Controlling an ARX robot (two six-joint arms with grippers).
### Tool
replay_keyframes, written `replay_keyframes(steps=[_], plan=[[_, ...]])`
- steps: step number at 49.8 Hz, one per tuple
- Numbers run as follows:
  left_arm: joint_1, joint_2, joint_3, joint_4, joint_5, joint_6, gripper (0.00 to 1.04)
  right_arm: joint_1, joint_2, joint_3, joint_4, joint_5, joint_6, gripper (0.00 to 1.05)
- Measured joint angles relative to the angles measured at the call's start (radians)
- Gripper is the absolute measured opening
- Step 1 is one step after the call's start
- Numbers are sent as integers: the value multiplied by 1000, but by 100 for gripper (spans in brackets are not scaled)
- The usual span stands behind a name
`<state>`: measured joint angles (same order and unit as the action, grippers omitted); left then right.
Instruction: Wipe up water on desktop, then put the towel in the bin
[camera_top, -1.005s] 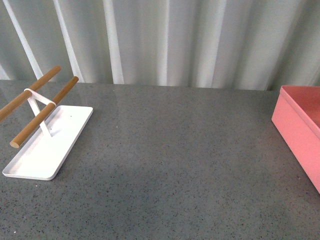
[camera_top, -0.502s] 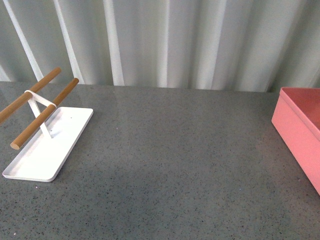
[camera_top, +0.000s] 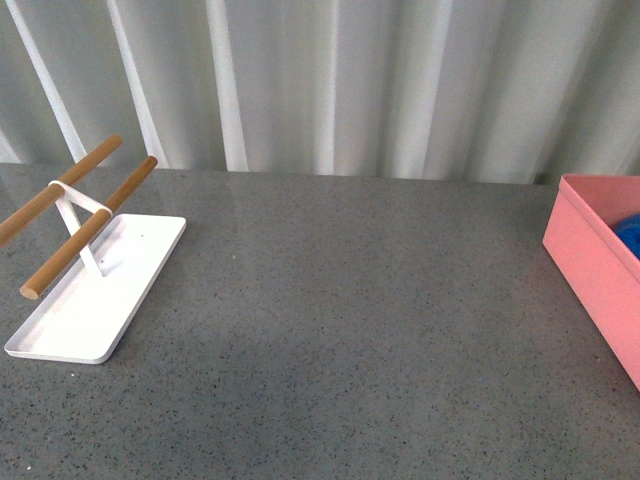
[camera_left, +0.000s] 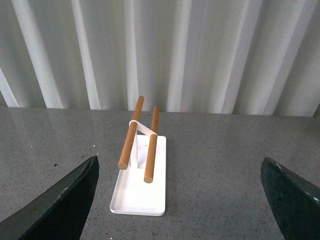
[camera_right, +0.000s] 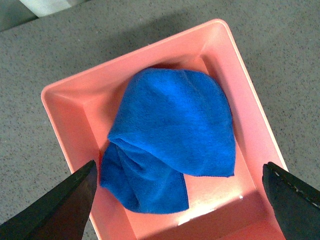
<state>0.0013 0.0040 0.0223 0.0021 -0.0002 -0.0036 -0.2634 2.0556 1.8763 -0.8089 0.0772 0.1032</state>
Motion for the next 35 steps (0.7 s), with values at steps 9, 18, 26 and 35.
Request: replay_keyframes(steps=[9, 18, 26, 35], plan=[[0, 0, 0, 0, 0, 0, 98, -3, -82, -111, 332, 63, -48, 98], [0, 0, 0, 0, 0, 0, 98, 10, -449, -442, 942, 69, -190, 98], [0, 0, 0, 0, 0, 0, 98, 16, -753, -786, 1275, -122, -252, 98], [0, 0, 0, 0, 0, 0, 98, -50, -943, -1108, 1329, -365, -240, 94]])
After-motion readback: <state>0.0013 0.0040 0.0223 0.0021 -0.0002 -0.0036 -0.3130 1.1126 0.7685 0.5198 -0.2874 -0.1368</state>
